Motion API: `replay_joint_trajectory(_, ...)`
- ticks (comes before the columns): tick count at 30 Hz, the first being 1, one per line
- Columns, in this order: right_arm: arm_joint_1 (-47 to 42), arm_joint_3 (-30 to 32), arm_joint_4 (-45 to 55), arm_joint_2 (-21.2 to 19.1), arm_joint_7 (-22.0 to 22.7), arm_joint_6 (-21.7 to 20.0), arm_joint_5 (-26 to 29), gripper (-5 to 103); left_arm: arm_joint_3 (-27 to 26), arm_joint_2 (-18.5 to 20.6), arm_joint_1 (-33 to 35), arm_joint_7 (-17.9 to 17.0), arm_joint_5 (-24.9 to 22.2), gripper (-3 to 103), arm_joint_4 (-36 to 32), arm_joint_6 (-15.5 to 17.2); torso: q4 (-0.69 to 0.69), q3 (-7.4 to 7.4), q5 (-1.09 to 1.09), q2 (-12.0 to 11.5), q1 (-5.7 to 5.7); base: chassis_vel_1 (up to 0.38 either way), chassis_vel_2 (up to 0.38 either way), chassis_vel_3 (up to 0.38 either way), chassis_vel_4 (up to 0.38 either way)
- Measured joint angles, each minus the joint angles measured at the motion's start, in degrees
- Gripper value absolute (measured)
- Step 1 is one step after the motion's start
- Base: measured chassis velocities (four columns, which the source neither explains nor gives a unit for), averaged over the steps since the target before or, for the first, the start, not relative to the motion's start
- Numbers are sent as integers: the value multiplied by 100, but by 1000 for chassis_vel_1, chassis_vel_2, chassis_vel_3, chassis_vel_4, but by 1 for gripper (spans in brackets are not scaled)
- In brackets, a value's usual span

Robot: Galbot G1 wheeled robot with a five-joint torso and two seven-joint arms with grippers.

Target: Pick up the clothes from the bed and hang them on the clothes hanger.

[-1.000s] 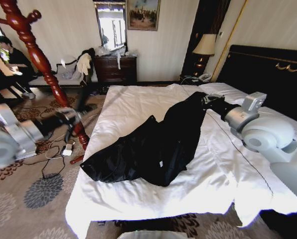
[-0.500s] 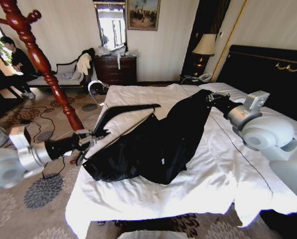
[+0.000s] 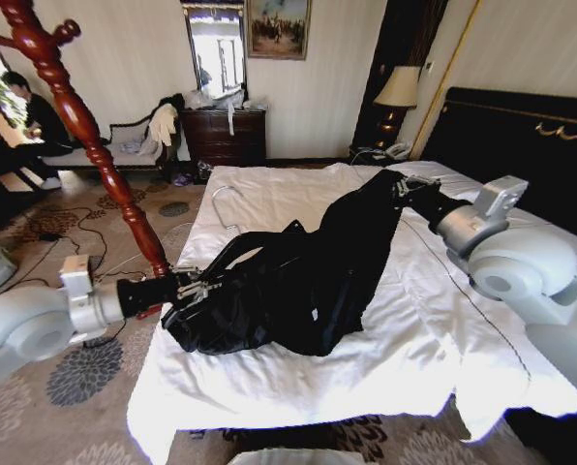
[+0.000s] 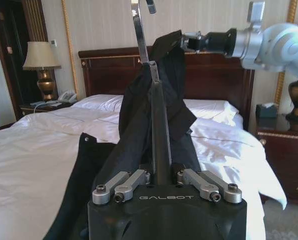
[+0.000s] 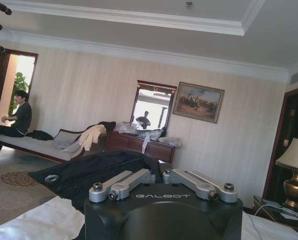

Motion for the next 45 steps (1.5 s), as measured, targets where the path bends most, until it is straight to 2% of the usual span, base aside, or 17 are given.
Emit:
replay_joint_trajectory(9, -36, 29, 136, 78, 75, -20, 87, 0, 176, 161, -31, -412, -19, 16, 93, -93, 4, 0, -2, 0, -1, 0, 0, 0, 0)
replay_joint_trajectory(13, -2, -48, 194, 210, 83, -19, 133, 0, 252, 569, -9, -535, -118, 16, -13, -130, 0, 0, 2, 0, 0, 0, 0, 0, 0)
replay_joint_trajectory(20, -73, 35, 275, 190, 126, -24, 210, 0, 148, 777, 5, -618, -281, 16, -82, -101, 2, -1, 0, 0, -2, 0, 0, 0, 0)
replay_joint_trajectory(23, -75, 72, 364, 170, 143, -25, 337, 0, 146, 947, 60, -867, -238, 16, 48, -136, 2, 0, 0, 0, -1, 0, 0, 0, 0)
replay_joint_trajectory(30, -3, 138, 595, 134, 205, -40, 670, 0, 10, 1331, 192, -1159, -267, 16, 241, -232, 2, 0, -1, 0, -2, 0, 0, 0, 0)
replay_joint_trajectory(34, -37, 168, 780, 147, 277, -88, 882, 0, -162, 1639, 303, -1443, -516, 16, 366, -337, 1, 0, -1, 0, -1, 0, 0, 0, 0)
replay_joint_trajectory(39, -43, 148, 771, 195, 304, -133, 911, 0, -274, 1873, 310, -1542, -762, 16, 243, -372, 1, 0, 0, 0, -1, 0, 0, 0, 0)
replay_joint_trajectory(45, -41, 131, 718, 260, 365, -201, 1042, 0, -350, 1991, 291, -1739, -1062, 16, 25, -382, 2, -1, 0, 0, -2, 0, 0, 0, 0)
